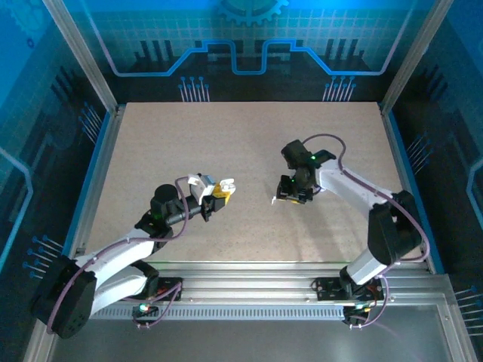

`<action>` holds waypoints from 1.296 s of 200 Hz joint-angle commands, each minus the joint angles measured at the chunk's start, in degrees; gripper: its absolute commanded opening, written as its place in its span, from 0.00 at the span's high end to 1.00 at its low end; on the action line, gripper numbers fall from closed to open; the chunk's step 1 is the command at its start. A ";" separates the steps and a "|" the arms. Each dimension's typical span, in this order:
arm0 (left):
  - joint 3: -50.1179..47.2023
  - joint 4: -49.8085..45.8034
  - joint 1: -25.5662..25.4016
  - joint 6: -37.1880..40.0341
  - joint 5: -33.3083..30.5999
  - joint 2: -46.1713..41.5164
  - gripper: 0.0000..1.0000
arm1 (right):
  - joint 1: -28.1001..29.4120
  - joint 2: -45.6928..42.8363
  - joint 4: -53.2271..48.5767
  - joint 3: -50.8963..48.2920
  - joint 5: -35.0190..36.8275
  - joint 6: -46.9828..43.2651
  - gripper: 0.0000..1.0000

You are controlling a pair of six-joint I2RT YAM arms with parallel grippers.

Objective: Insert the wireless bluetooth earbuds into the charging case

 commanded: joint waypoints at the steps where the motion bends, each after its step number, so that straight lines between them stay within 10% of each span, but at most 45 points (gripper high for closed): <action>1: 1.03 -0.68 -0.35 1.76 -0.96 -1.22 0.89 | -0.68 5.49 -1.78 4.89 -1.47 -0.26 0.63; 259: 1.25 -3.31 -0.37 2.40 -2.09 -2.25 0.89 | 0.16 28.17 -4.28 18.19 -0.14 -5.26 0.71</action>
